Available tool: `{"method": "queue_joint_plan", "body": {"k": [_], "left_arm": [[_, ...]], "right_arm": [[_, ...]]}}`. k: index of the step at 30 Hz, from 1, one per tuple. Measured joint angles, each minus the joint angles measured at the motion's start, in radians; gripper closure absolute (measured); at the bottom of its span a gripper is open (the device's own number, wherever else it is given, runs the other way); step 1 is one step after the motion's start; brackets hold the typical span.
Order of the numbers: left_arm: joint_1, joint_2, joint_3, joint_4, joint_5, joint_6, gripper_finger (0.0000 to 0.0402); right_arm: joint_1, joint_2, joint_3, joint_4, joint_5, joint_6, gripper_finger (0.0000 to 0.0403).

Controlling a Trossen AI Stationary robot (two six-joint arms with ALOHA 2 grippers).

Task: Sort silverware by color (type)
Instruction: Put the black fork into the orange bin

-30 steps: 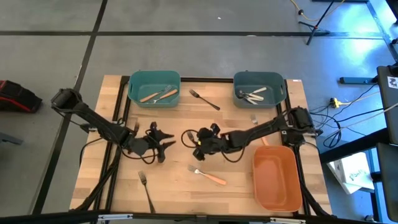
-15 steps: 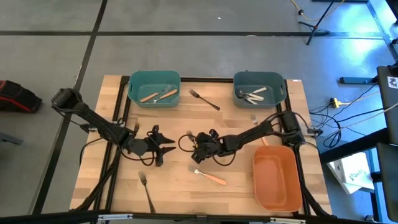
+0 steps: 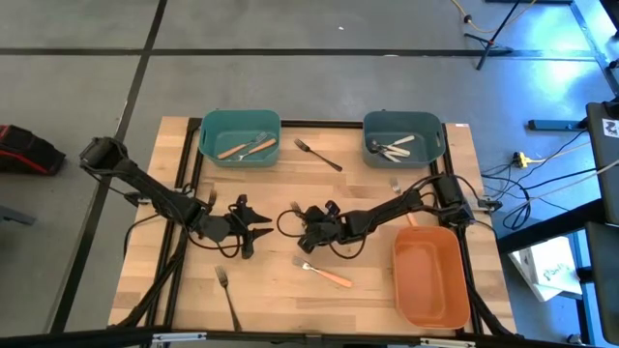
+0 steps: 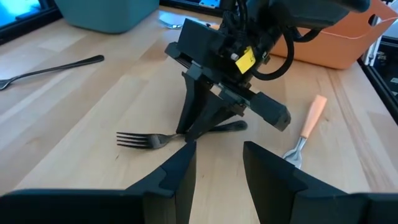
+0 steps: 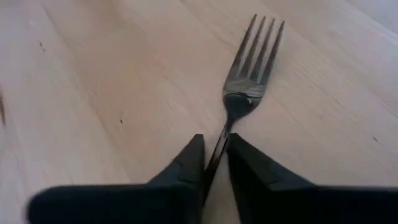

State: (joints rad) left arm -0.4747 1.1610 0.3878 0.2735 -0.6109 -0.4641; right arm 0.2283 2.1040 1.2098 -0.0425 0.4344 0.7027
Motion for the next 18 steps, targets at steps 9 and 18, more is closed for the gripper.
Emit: {"method": "queue_joint_plan", "body": {"k": [9,18], "left_arm": [[0.000,0.000,0.000,-0.001,0.000,-0.005,0.0274],[0.000,0.000,0.000,-0.004,0.021,-0.006,0.0274]], "right_arm": [[0.010,-0.017,-0.001,-0.019,-0.012,-0.054,0.0389],[0.085,-0.157,0.036,-0.230,-0.008,-0.055,0.0395]]}}
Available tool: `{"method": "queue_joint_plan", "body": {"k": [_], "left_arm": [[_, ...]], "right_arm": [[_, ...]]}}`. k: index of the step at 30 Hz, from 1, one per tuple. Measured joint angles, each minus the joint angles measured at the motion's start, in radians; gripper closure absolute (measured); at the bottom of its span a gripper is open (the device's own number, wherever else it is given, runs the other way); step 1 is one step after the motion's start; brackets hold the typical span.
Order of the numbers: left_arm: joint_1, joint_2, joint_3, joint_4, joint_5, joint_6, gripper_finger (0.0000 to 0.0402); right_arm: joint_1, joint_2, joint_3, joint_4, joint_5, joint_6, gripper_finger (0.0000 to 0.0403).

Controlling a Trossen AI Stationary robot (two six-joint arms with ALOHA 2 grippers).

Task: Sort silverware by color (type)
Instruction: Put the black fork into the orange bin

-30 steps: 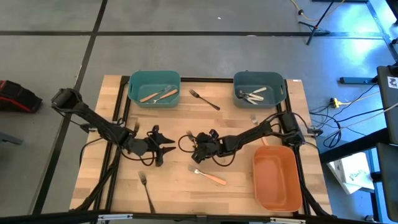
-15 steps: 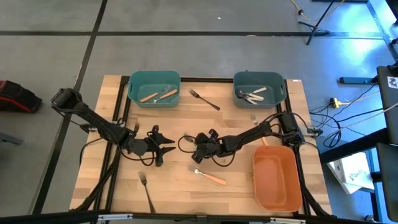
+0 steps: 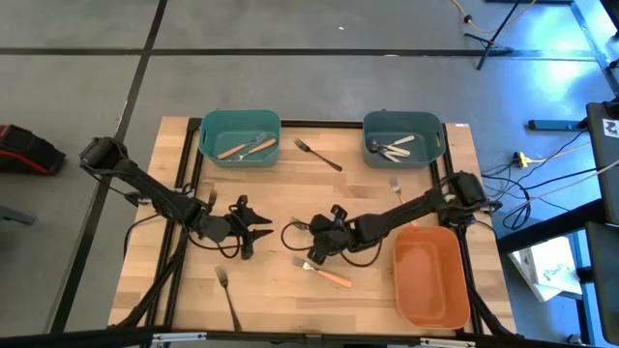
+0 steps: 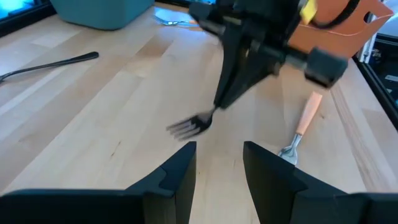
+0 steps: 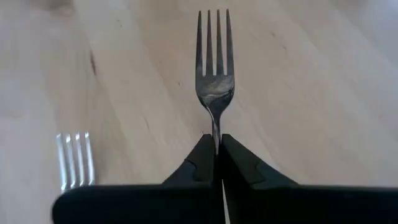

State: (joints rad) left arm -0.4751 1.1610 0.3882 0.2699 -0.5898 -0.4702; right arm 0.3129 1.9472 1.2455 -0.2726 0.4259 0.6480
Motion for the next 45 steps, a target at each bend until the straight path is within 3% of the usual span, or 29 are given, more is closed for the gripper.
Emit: {"method": "queue_joint_plan", "body": {"k": [8,17,22,24,37,45], "left_arm": [[0.000,0.000,0.000,0.000,0.006,-0.003,0.0274],[0.001,0.000,0.000,0.001,0.005,-0.003,0.0274],[0.001,0.000,0.000,0.000,0.005,0.000,0.0274],[0.001,0.000,0.000,0.001,0.005,0.000,0.0274],[0.039,0.000,0.000,0.001,-0.001,0.010,0.0274],[0.050,0.000,0.000,0.009,0.002,0.013,0.0274]], "right_arm": [[0.093,-0.132,0.089,-0.309,-0.005,0.099,0.0396],[0.248,-0.227,0.250,-0.741,-0.035,0.398,0.0394],[0.330,-0.264,0.310,-0.931,-0.154,0.573,0.0393],[0.367,-0.276,0.321,-0.993,-0.155,0.642,0.0393],[0.625,-0.313,0.326,-1.303,-0.188,1.209,0.0393],[0.739,-0.315,0.183,-1.295,-0.225,1.405,0.0393]]}}
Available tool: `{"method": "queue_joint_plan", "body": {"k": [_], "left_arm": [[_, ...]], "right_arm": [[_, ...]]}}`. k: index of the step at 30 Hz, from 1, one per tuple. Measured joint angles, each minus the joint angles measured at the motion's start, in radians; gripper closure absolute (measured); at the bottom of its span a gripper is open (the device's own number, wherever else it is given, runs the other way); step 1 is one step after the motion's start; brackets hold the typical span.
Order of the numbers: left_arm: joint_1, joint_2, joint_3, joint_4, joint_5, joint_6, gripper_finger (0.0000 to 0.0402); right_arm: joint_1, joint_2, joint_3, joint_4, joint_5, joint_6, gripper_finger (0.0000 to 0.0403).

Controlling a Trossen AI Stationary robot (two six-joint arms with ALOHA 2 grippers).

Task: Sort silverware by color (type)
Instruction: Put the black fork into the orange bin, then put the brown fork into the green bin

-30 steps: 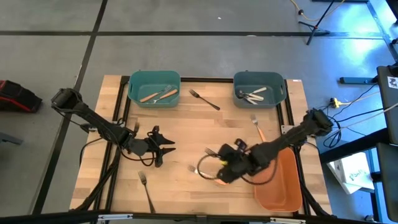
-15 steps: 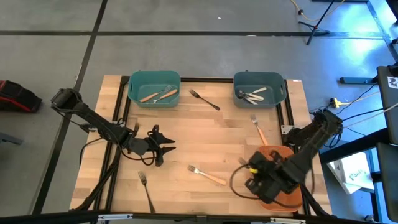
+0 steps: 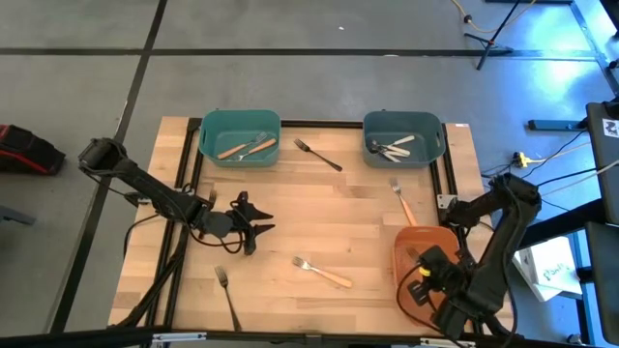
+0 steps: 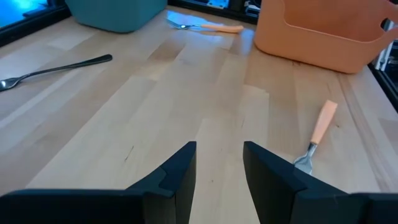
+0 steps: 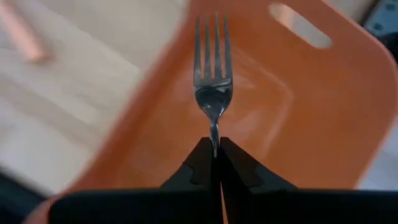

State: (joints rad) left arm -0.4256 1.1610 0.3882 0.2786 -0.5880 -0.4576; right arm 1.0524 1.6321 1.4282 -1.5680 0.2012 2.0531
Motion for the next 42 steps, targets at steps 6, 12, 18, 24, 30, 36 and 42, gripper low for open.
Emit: {"method": "queue_joint_plan", "body": {"k": [6,12,18,24,30,36,42], "left_arm": [[0.000,0.000,0.000,0.003,0.000,0.000,0.0274],[0.000,0.000,0.000,0.007,-0.004,-0.001,0.0274],[0.000,0.000,0.000,0.007,-0.005,-0.001,0.0274],[0.000,0.000,0.000,0.007,-0.005,-0.004,0.0274],[0.000,0.000,0.000,0.007,0.001,-0.004,0.0274],[0.000,0.000,0.000,0.007,0.001,-0.004,0.0274],[-0.002,0.000,0.000,0.007,0.007,-0.004,0.0274]], "right_arm": [[0.021,0.001,-0.164,0.114,-0.014,0.010,0.0393],[0.021,0.001,-0.320,0.338,-0.028,-0.019,0.0393],[0.005,0.002,-0.430,0.470,-0.099,-0.016,0.0391],[-0.030,0.000,-0.448,0.485,-0.160,-0.047,0.0331],[-0.091,-0.050,-0.359,0.373,-0.189,-0.153,0.0254],[-0.142,-0.070,-0.136,0.192,-0.026,-0.256,0.0223],[-0.172,-0.070,-0.033,0.304,0.308,-0.496,0.0217]]}}
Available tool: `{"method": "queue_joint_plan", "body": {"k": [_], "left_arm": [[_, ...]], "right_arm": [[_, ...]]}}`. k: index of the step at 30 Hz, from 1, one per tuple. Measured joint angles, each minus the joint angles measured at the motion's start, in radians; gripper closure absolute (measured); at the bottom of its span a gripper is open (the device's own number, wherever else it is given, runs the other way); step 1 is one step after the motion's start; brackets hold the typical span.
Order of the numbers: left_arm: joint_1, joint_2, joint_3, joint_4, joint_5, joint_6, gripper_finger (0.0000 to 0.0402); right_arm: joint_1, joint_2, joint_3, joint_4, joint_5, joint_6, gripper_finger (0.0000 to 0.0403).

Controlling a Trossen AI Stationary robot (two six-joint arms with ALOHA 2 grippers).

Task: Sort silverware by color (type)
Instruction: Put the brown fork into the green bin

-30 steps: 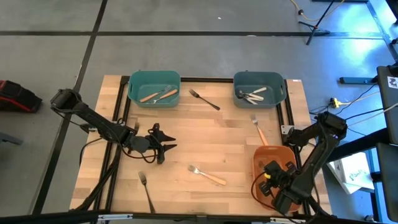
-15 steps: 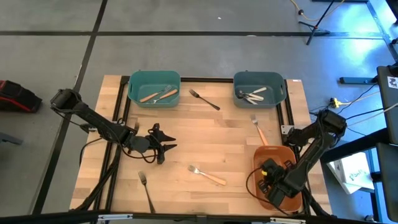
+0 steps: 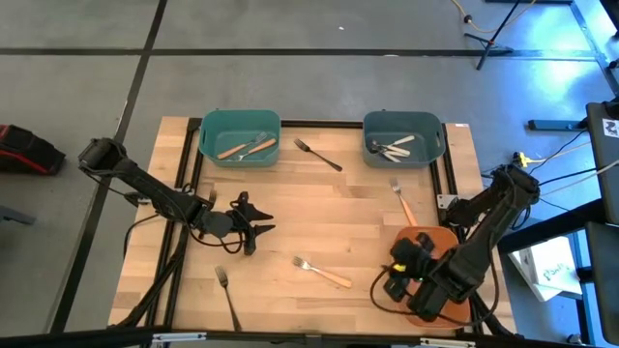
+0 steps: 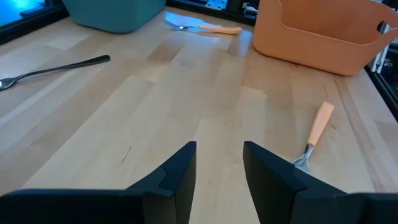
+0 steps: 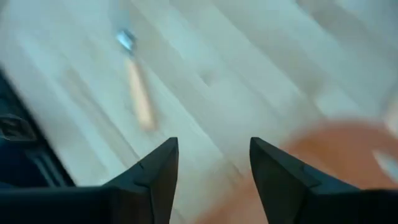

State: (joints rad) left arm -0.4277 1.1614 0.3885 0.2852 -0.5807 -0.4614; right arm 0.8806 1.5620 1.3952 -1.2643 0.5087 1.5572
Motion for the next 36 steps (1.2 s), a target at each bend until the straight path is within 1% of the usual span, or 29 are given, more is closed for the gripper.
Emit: {"method": "queue_joint_plan", "body": {"k": [3,6,12,19,24,36], "left_arm": [[-0.005,0.000,0.000,0.000,0.009,0.000,0.0274],[-0.005,0.000,0.000,0.000,0.012,0.000,0.0274],[-0.005,0.000,0.000,0.000,0.019,0.000,0.0275],[-0.005,0.000,0.000,0.000,0.028,0.000,0.0274],[-0.005,0.000,0.000,0.000,0.051,0.000,0.0274],[-0.005,0.000,0.000,-0.001,0.052,0.001,0.0274]], "right_arm": [[-0.029,0.011,-0.012,0.127,0.080,-0.156,0.0217],[-0.074,0.036,-0.040,0.251,0.096,-0.300,0.0217],[-0.169,0.116,-0.064,0.443,0.079,-0.535,0.0217],[-0.231,0.237,-0.064,0.665,0.021,-0.730,0.0217],[-0.250,0.327,-0.064,0.763,-0.006,-0.796,0.0217],[-0.306,0.482,-0.064,0.800,-0.123,-0.808,0.0217]]}}
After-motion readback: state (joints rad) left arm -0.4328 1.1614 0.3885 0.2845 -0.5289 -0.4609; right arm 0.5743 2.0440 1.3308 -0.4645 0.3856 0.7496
